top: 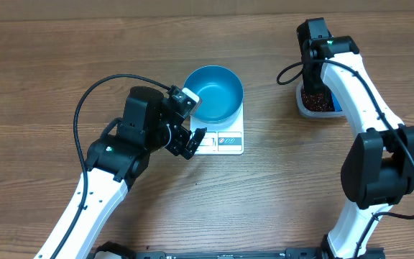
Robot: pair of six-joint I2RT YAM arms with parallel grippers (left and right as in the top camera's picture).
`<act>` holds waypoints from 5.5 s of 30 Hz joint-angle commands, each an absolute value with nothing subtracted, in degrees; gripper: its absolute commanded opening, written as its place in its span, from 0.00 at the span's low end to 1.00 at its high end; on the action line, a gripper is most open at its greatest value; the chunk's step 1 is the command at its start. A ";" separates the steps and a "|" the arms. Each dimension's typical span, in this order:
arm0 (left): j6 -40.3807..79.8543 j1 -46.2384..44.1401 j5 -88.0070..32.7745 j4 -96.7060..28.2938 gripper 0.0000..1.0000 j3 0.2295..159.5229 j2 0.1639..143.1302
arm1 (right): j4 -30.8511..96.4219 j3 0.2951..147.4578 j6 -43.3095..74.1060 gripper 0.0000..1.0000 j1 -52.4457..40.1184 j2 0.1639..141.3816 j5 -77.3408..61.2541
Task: Scoop item into bowl and weigh 150g on scale
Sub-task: 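Push the blue scoop down into the red beans with the right gripper, then tilt the right gripper to drag the scoop through the beans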
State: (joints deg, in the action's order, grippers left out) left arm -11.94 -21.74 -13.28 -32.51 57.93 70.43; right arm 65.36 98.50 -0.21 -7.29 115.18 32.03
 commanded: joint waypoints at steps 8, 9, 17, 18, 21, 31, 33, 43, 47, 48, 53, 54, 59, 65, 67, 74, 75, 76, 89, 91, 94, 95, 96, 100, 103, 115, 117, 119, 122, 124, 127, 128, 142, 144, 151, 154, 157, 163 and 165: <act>-11.14 -21.93 -13.17 -32.32 1.00 59.31 70.61 | 65.45 97.45 -0.51 0.04 -7.05 115.33 28.82; -11.14 -21.93 -13.17 -32.29 1.00 59.31 70.61 | 65.34 97.45 -0.51 0.04 -7.05 115.33 28.80; -11.14 -21.93 -13.17 -32.32 0.99 59.31 70.61 | 65.21 97.45 -0.51 0.04 -7.05 115.33 27.24; -11.14 -21.93 -13.17 -32.29 1.00 59.31 70.61 | 65.21 97.45 -0.51 0.04 -7.05 115.33 26.81; -11.14 -21.93 -13.17 -32.29 0.99 59.31 70.61 | 65.19 97.45 -0.49 0.04 -7.05 115.33 25.47; -11.14 -21.93 -13.17 -32.29 1.00 59.31 70.61 | 64.99 97.45 -0.49 0.04 -7.05 115.33 23.53; -11.14 -21.93 -13.17 -32.29 0.99 59.31 70.61 | 64.97 97.45 -0.49 0.04 -7.05 115.33 22.81; -11.14 -21.93 -13.17 -32.32 1.00 59.31 70.61 | 65.04 97.45 -0.49 0.04 -7.05 115.66 20.25; -11.14 -21.93 -13.17 -32.29 1.00 59.31 70.61 | 65.21 97.43 -0.49 0.04 -7.05 116.18 19.31; -11.14 -21.93 -13.17 -32.29 1.00 59.31 70.61 | 65.23 97.43 -0.49 0.04 -7.05 116.27 18.65; -11.14 -21.93 -13.17 -32.29 1.00 59.31 70.61 | 65.21 97.43 -0.47 0.04 -7.05 116.79 16.38; -11.14 -21.93 -13.17 -32.29 1.00 59.31 70.61 | 65.21 97.43 -0.36 0.04 -7.05 116.84 16.32; -11.14 -21.93 -13.15 -32.29 0.99 59.31 70.61 | 65.21 97.43 -0.27 0.04 -7.05 117.12 15.16; -11.14 -21.93 -13.17 -32.29 1.00 59.31 70.61 | 65.19 97.43 -0.30 0.04 -7.05 117.16 13.26; -11.14 -21.93 -13.17 -32.29 1.00 59.31 70.61 | 65.17 97.43 -0.30 0.04 -7.05 117.16 12.32; -11.14 -21.93 -13.17 -32.29 0.99 59.31 70.61 | 64.82 97.43 -0.27 0.04 -7.03 117.16 8.86; -11.14 -21.93 -13.17 -32.29 0.99 59.31 70.61 | 64.77 97.43 -0.25 0.04 -7.01 117.16 8.64; -11.14 -21.93 -13.17 -32.29 0.99 59.31 70.61 | 64.77 97.43 -0.23 0.04 -7.01 117.16 8.62; -11.14 -21.93 -13.17 -32.29 1.00 59.31 70.61 | 63.18 97.43 -0.05 0.04 -5.10 117.16 -0.64; -11.14 -21.93 -13.17 -32.29 0.99 59.31 70.61 | 63.24 97.43 -0.05 0.04 -3.95 117.16 -2.57; -11.14 -21.93 -13.17 -32.29 0.99 59.31 70.61 | 63.31 97.43 -0.05 0.04 -1.78 117.16 -5.04; -11.14 -21.93 -13.17 -32.29 0.99 59.31 70.61 | 63.31 97.43 -0.08 0.04 -1.19 117.16 -5.76; -11.14 -21.93 -13.17 -32.29 1.00 59.31 70.61 | 63.33 97.43 -0.10 0.04 -0.10 117.16 -7.14; -11.14 -21.93 -13.17 -32.29 0.99 59.31 70.61 | 63.68 97.43 -0.10 0.04 2.26 117.16 -11.68; -11.14 -21.93 -13.17 -32.29 1.00 59.31 70.61 | 63.83 97.43 -0.10 0.04 3.79 117.16 -14.17; -11.14 -21.93 -13.17 -32.29 0.99 59.31 70.61 | 66.13 97.43 -0.10 0.04 6.63 120.29 -19.03; -11.14 -21.93 -13.17 -32.27 0.99 59.31 70.61 | 66.06 97.43 -0.08 0.04 6.66 120.42 -19.66; -11.14 -21.93 -13.17 -32.27 1.00 59.31 70.61 | 66.06 97.43 -0.08 0.04 6.85 120.42 -19.66; -11.14 -21.93 -13.17 -32.27 1.00 59.31 70.61 | 66.26 97.43 -0.05 0.04 7.53 120.42 -19.86; -11.14 -21.93 -13.17 -32.27 1.00 59.31 70.61 | 66.37 97.43 -0.01 0.04 8.29 120.42 -20.05; -11.14 -21.93 -13.17 -32.27 1.00 59.31 70.61 | 66.30 97.43 -0.08 0.04 9.67 120.46 -21.80; -11.11 -21.93 -13.17 -32.27 1.00 59.31 70.61 | 66.28 97.43 -0.08 0.04 10.31 120.46 -22.61; -11.11 -21.93 -13.19 -32.27 1.00 59.31 70.61 | 67.51 96.60 -0.10 0.04 15.79 120.70 -26.06; -11.11 -21.93 -13.19 -32.27 0.99 59.31 70.61 | 66.96 95.85 -0.08 0.04 16.03 120.73 -26.06; -11.11 -21.93 -13.19 -32.27 1.00 59.31 70.61 | 65.91 93.91 -0.10 0.04 17.37 122.43 -27.62; -11.14 -21.93 -13.17 -32.27 1.00 59.31 70.61 | 65.87 93.89 -0.14 0.04 17.82 123.57 -28.18; -11.14 -21.93 -13.17 -32.27 1.00 59.31 70.61 | 65.80 93.80 -0.54 0.04 17.87 123.81 -28.16; -11.14 -21.93 -13.17 -32.29 1.00 59.31 70.61 | 64.79 93.80 -0.54 0.04 17.87 123.81 -27.22; -11.14 -21.93 -13.17 -32.29 1.00 59.31 70.61 | 64.16 93.80 -1.67 0.04 17.87 123.81 -26.85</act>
State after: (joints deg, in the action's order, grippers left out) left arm -11.94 -21.74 -13.28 -32.51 57.93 70.43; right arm 63.83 97.19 -0.21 19.09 119.07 -32.69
